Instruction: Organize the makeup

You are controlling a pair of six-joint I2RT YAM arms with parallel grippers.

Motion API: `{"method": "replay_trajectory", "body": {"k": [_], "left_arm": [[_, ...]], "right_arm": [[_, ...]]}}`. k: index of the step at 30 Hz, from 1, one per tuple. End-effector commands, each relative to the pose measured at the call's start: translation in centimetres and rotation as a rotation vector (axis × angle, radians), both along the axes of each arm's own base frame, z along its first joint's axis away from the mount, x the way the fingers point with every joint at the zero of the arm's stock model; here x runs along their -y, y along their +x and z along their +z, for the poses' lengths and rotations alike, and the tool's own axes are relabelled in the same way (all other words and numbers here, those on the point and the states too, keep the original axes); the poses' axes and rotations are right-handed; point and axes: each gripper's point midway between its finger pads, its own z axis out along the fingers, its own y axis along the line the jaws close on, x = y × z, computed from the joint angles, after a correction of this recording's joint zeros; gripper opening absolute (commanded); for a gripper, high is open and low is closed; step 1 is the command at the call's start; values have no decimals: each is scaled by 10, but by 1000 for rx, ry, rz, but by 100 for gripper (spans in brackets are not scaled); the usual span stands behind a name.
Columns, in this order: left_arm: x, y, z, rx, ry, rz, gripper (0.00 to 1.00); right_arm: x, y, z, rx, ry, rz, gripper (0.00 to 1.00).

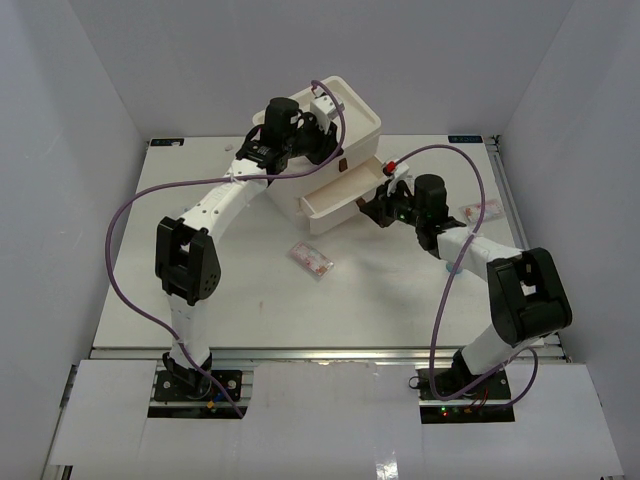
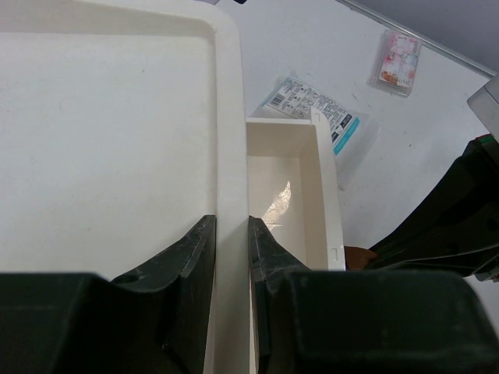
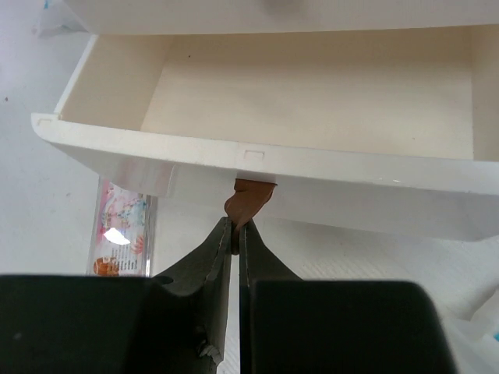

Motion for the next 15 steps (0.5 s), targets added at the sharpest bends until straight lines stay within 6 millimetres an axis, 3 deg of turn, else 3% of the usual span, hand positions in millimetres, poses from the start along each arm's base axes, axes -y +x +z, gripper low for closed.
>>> {"method": "replay_trajectory", "body": {"k": [1,7,9,13,15], "left_arm": [[1,-12,-24,-105,24,-16,13],[0,-14,-15,-97,10,-10,13],[-2,-14,-10,-90,7,-1,14],[-7,-10,8,-64,-16,42,30],[-9,-8,30,-35,-51,69,41]], "right_arm": [[0,-19,38,115,8,68,8],[3,-20,41,116,-10,61,19],[3,-19,42,112,-12,63,29],[4,-17,46,103,-40,66,50],[5,-18,59,127,-50,74,53]]}}
